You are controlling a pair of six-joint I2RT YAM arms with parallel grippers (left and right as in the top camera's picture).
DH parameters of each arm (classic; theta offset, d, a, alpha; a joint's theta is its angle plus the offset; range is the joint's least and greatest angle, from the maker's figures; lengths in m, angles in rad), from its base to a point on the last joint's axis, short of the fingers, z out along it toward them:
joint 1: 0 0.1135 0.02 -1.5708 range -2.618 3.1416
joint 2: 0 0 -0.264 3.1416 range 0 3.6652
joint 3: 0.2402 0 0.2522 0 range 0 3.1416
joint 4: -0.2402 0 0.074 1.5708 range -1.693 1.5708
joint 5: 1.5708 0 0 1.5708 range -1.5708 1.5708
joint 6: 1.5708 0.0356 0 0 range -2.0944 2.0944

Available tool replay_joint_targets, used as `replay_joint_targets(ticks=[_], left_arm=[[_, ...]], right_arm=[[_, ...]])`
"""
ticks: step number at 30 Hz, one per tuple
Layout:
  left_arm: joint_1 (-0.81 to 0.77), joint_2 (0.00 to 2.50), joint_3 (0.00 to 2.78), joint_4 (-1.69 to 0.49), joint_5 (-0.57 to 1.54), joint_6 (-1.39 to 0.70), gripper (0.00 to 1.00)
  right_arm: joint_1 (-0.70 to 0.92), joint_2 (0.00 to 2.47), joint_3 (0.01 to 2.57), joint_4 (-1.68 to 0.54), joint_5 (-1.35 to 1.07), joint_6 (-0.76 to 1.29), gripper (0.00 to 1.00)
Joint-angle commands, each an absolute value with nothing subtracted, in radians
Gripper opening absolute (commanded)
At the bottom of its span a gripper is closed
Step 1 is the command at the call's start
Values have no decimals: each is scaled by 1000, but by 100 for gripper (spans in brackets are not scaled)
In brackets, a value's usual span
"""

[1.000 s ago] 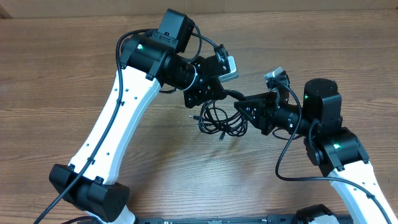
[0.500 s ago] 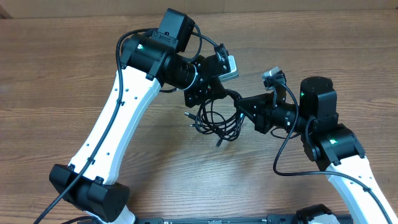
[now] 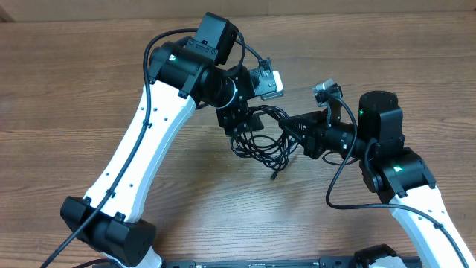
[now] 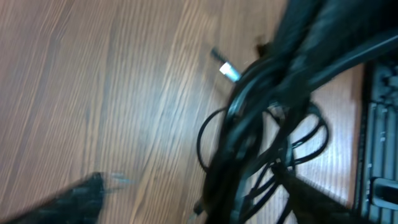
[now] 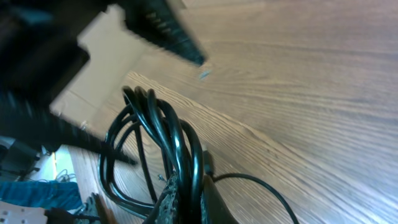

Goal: Untangle cables

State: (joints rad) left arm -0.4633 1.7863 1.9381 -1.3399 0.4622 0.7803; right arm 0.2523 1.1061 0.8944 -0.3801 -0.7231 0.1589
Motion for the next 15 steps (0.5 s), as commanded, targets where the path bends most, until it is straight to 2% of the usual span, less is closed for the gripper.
replay_joint_targets(ticks=[1,15], left_arm=[[-464,1767,1951,-1350,374,776,99],[-459,1767,1951,-1367,371,694,100]], right_arm=[[258,1087,899,-348,-772,196,4],[234,1062,899,-295,-749,257,4]])
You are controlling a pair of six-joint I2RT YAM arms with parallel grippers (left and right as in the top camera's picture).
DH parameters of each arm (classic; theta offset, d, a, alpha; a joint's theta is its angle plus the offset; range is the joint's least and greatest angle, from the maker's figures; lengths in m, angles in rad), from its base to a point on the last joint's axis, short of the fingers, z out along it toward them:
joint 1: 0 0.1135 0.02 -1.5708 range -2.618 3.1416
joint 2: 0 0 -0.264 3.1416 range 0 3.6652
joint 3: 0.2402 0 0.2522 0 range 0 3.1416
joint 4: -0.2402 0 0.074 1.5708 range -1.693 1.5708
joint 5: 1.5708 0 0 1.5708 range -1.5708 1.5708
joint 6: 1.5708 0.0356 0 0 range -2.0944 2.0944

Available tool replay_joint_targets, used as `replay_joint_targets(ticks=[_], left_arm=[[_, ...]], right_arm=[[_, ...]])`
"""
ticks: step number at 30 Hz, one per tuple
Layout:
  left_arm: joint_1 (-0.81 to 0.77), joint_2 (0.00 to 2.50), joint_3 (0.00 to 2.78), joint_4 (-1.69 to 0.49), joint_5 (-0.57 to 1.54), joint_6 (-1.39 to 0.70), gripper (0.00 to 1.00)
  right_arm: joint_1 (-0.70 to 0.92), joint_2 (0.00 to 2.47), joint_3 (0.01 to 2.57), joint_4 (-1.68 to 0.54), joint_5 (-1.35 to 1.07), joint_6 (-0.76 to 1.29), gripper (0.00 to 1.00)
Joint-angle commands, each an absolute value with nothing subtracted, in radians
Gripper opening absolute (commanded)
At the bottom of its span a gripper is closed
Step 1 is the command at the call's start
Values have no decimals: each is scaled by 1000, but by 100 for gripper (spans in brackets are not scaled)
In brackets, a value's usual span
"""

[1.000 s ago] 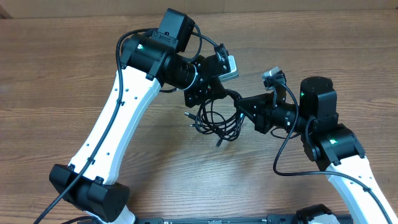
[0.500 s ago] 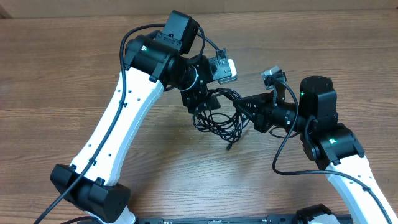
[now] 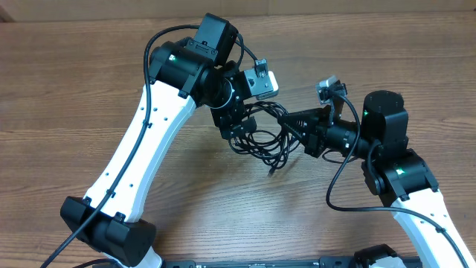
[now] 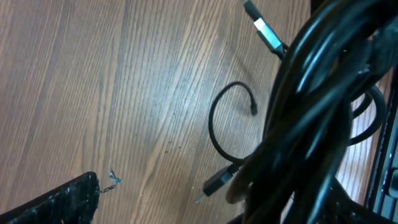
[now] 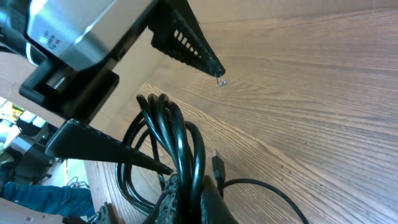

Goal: Untangle cables

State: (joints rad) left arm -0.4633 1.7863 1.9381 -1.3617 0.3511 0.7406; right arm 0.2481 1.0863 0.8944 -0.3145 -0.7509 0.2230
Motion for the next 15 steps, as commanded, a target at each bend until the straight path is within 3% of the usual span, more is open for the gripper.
replay_joint_targets(ticks=[1,5,15], left_arm=[[-459,1767,1951,-1372,396,694,99],[-459,1767,1951,-1380,448,695,99],[-458,1767,1951,-1379,327,694,99]], right_arm=[[230,1062,899,-283,-749,275,4],[224,1062,899,-226,-752,337,4],[221,1062,899,-162,-806,458,4]])
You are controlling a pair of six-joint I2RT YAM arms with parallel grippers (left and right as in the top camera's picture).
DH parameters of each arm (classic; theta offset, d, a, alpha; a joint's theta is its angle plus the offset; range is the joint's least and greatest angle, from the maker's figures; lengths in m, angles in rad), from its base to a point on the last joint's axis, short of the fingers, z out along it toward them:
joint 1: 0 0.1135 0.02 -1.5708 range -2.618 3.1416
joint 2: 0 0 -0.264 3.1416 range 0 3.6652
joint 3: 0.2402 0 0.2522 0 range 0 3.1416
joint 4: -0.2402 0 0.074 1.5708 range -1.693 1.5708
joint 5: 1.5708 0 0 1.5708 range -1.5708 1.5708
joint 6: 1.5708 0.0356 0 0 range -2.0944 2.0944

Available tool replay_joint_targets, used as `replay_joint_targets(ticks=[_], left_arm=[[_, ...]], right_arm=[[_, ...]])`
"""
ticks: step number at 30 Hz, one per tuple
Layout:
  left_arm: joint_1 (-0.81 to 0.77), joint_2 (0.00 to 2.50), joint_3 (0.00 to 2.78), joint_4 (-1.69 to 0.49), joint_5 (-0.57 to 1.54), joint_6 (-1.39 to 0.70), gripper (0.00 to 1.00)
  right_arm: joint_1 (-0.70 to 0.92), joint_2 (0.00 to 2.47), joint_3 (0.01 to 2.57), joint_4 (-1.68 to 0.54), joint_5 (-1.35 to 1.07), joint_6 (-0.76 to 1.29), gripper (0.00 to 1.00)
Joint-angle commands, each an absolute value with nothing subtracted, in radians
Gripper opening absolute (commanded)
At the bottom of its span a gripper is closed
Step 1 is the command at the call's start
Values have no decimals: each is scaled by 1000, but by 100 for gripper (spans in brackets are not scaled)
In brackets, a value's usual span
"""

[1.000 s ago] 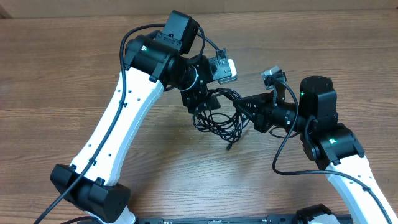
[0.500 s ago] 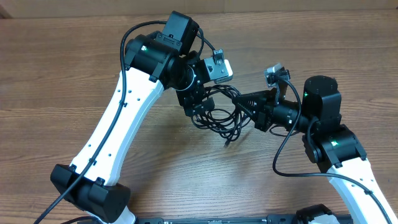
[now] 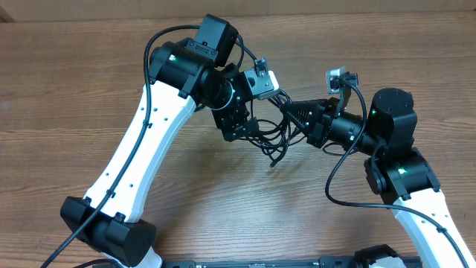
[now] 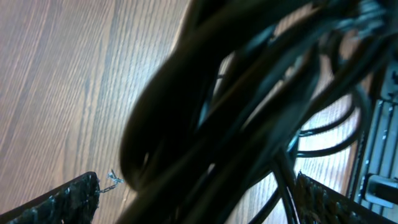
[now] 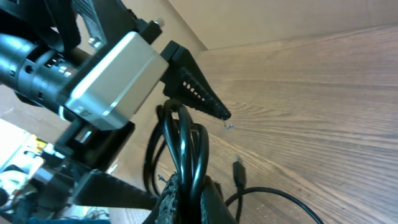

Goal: Untangle cables

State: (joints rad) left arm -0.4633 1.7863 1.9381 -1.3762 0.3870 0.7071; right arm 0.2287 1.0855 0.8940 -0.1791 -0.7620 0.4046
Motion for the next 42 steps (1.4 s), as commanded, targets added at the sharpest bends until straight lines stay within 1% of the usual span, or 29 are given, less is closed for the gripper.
replay_joint_targets(ticks=[1,6,14,25,31,42], left_arm=[[-458,1767,1951,-1378,316,694,100],[-456,1767,1951,-1363,280,686,100],[-430,1767,1951,-1290,252,575,100],[-430,1768,1951,-1274,262,560,99],[-426,1768,1951,-1274,258,560,99],[-414,1792,1951,-1275,251,560,100]], right_arm=[[219,1062,899,-161,-811,472,4],[198,1062,899,-152,-888,499,4],[162,1062,899,-82,-1032,564,4],[162,1062,899,17,-1091,668,4],[162,1062,899,141,-1153,786,4],[161,1062,899,444,-1207,1131,4]])
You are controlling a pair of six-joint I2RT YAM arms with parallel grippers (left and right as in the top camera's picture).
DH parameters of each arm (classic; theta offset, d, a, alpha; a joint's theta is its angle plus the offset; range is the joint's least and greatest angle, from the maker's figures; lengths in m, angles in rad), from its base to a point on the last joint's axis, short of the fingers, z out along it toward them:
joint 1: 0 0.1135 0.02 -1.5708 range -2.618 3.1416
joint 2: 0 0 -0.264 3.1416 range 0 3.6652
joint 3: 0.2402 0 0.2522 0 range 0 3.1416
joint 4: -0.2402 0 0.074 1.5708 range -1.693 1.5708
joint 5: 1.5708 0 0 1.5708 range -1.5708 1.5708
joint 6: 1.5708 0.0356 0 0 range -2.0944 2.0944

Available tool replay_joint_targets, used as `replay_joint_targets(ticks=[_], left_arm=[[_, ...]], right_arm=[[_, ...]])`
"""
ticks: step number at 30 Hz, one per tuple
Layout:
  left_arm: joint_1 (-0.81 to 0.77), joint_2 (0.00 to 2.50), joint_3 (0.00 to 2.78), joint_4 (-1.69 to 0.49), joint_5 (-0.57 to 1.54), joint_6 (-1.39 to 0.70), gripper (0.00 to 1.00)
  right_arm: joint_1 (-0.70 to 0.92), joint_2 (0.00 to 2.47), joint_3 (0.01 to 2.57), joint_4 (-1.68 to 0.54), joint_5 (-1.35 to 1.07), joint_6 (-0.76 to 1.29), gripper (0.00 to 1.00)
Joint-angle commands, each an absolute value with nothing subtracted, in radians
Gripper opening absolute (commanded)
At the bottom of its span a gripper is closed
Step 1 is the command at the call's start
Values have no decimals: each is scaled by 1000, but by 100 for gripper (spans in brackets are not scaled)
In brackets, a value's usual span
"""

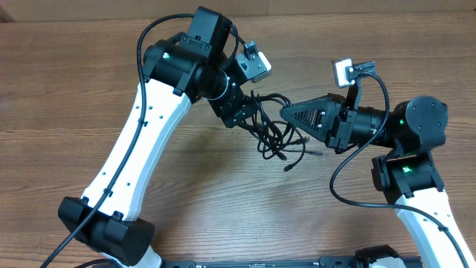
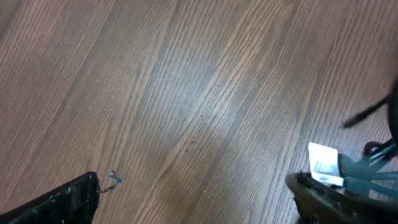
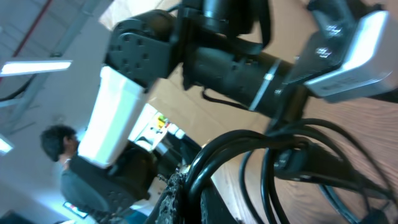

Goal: Untangle cables

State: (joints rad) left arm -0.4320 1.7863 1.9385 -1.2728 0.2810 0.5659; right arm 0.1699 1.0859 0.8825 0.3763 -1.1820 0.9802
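Note:
A bundle of thin black cables point(image 1: 274, 134) hangs over the wooden table between my two arms, with loose ends and plugs trailing down to the right. My right gripper point(image 1: 284, 113) is shut on several strands of it, and in the right wrist view the loops point(image 3: 261, 143) run out from its jaws point(image 3: 196, 186). My left gripper point(image 1: 242, 115) is open just left of the bundle. In the left wrist view nothing lies between its fingers point(image 2: 193, 183); only a strand of cable point(image 2: 390, 118) shows at the right edge.
The wooden table point(image 1: 89, 97) runs under both arms. My left arm's black wrist and grey camera block point(image 3: 348, 43) fill the right wrist view close ahead. A person point(image 3: 56, 140) stands in the room beyond the table.
The cables that filled the left wrist view between its fingers are gone from it. My right gripper, still shut on the bundle, has moved right and tilted up. My left gripper sits farther back.
My right gripper was shut on the coiled bundle low by the table, with my left gripper open around the loops. Over the following moments the bundle stood higher and nearer the left fingers. Now it hangs from the right gripper alone, outside the left fingers.

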Motion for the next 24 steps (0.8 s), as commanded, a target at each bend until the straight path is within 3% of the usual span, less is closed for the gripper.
replay_joint_targets(ticks=[1,24], left_arm=[[-412,1798,1951,-1275,251,560,99],[-382,1832,1951,-1256,217,553,100]], right_arm=[[161,1062,899,470,-1206,1167,4],[161,1062,899,717,-1195,1632,4]])
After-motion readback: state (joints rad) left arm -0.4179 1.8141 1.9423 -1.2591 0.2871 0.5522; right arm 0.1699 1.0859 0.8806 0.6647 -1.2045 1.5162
